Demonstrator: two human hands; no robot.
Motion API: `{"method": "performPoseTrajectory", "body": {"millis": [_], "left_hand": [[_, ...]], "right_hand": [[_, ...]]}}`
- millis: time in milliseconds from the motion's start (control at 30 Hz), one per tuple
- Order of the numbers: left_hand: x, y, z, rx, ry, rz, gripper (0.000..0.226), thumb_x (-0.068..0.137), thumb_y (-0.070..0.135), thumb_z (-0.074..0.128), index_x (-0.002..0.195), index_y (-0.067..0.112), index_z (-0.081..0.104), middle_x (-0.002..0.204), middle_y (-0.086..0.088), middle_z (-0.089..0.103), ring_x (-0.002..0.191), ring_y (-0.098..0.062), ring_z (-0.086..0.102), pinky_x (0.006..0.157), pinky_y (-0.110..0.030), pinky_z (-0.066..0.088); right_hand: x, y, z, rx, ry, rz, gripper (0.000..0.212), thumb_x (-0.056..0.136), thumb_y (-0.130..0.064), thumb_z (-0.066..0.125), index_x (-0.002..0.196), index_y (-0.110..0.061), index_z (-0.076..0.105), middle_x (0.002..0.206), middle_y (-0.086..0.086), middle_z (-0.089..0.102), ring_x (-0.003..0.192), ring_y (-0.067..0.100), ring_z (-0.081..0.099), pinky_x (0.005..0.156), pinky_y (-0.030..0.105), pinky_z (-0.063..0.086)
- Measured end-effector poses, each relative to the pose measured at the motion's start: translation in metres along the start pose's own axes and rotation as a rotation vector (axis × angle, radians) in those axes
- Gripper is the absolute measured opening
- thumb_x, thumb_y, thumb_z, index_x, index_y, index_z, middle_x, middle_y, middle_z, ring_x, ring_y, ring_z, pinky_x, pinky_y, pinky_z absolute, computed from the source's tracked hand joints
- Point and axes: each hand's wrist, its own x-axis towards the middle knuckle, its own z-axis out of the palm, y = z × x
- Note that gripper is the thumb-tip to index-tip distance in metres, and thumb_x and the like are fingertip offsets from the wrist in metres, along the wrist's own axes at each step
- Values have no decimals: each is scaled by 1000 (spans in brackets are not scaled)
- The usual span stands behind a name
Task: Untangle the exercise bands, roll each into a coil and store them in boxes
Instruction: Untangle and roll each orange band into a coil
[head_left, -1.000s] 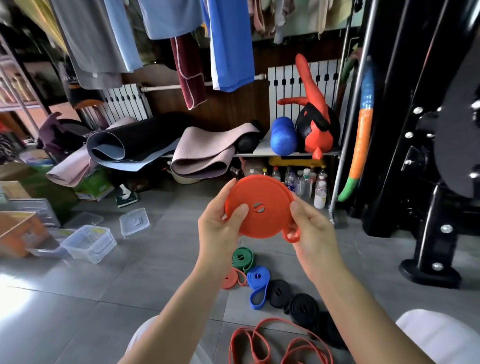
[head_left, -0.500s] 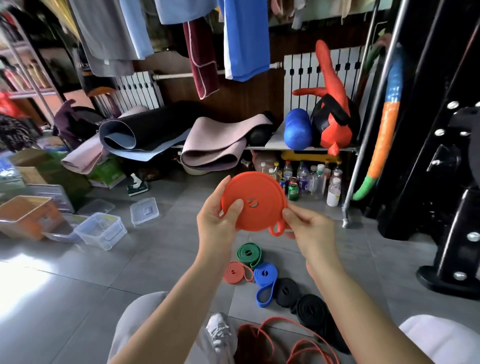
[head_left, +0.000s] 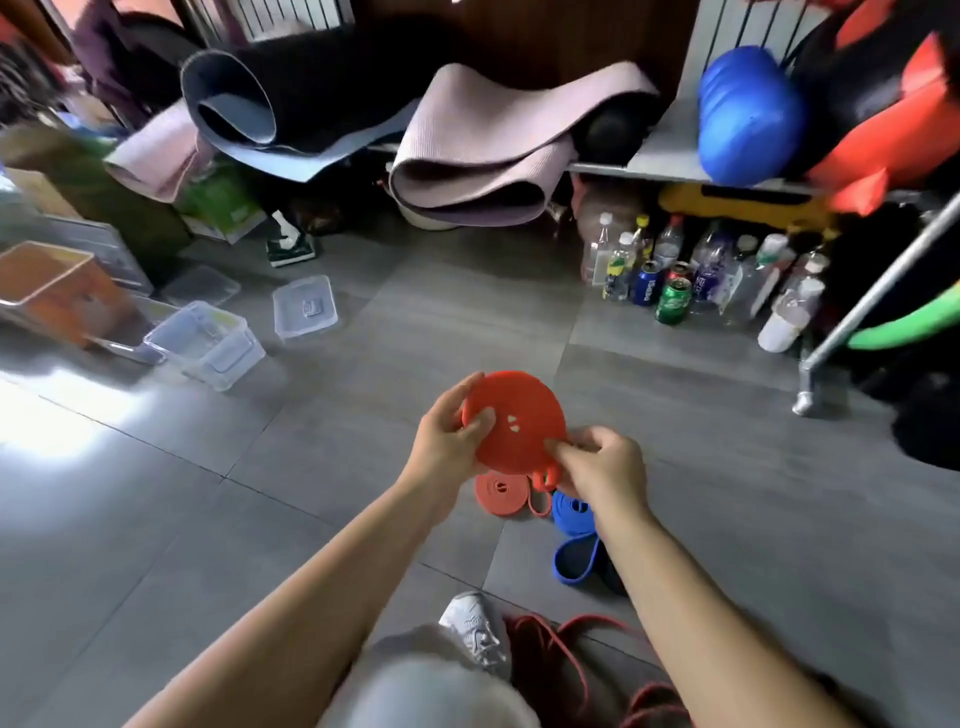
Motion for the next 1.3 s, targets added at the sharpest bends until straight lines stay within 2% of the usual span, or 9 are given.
{"method": "performPoseTrajectory", "body": {"millis": [133, 267, 400, 567, 833, 1000, 1133, 1200, 1300], "left_hand": [[57, -82, -25, -34, 130, -227, 30, 100, 16, 39, 120, 32, 55, 105, 2, 58, 84, -15, 58, 68, -38, 57], [121, -152, -50, -10, 217, -355, 38, 101, 9, 32, 124, 29, 53, 116, -2, 57, 90, -18, 56, 68, -34, 54], [202, -197, -71, 18, 244, -322, 37, 99, 0, 33, 129, 15, 49, 125, -10, 56, 104, -23, 55, 89, -38, 47], [283, -233, -97, 58, 356, -386, 30, 99, 5, 35, 123, 17, 47, 85, -5, 52, 63, -13, 44, 56, -26, 33], [297, -281, -142, 45, 396, -546, 44, 87, -9, 33, 119, 15, 51, 81, -8, 51, 63, -16, 47, 56, -26, 44], [289, -294, -150, 307, 322, -540, 49, 87, -5, 46, 129, 17, 55, 64, -2, 42, 49, -12, 37, 43, -17, 30], [285, -294, -144, 416, 237, -492, 52, 87, 0, 43, 135, 20, 49, 91, -9, 58, 64, -29, 54, 58, -30, 41], [285, -294, -143, 548, 211, -481, 59, 86, 6, 49, 143, 20, 38, 122, -19, 52, 97, -44, 59, 70, -40, 51], [283, -299, -144, 529, 248, -485, 73, 86, 11, 57, 149, 19, 23, 133, -18, 45, 109, -42, 55, 82, -44, 52]], "right_hand": [[59, 72, 49, -159, -88, 142, 11, 68, -17, 70, 64, -9, 62, 60, 14, 67, 68, 39, 66, 66, 49, 52], [121, 124, 93, -339, -98, 189, 21, 68, -29, 72, 56, -17, 60, 54, -4, 64, 64, 26, 64, 62, 33, 49], [198, 152, 134, -426, -139, 212, 23, 70, -24, 74, 56, -21, 56, 67, -1, 66, 71, 23, 64, 60, 27, 44], [278, 175, 192, -527, -239, 203, 23, 70, -16, 71, 52, -17, 57, 73, 11, 72, 75, 30, 69, 72, 39, 57], [316, 196, 231, -747, -396, 128, 18, 74, -6, 64, 57, -13, 66, 66, 15, 71, 67, 28, 71, 70, 41, 59], [314, 189, 221, -1033, -428, -11, 5, 77, -12, 65, 77, -11, 70, 85, 15, 72, 85, 33, 66, 78, 34, 55], [308, 187, 219, -1094, -400, -27, 9, 79, -12, 65, 86, -12, 70, 92, 15, 70, 91, 32, 63, 79, 31, 52], [307, 185, 216, -1073, -385, -43, 11, 80, -21, 70, 85, -11, 71, 93, 14, 70, 91, 32, 63, 78, 30, 51], [302, 186, 206, -1102, -373, -134, 21, 82, -29, 69, 80, -8, 70, 91, 15, 68, 85, 34, 59, 67, 28, 42]]}}
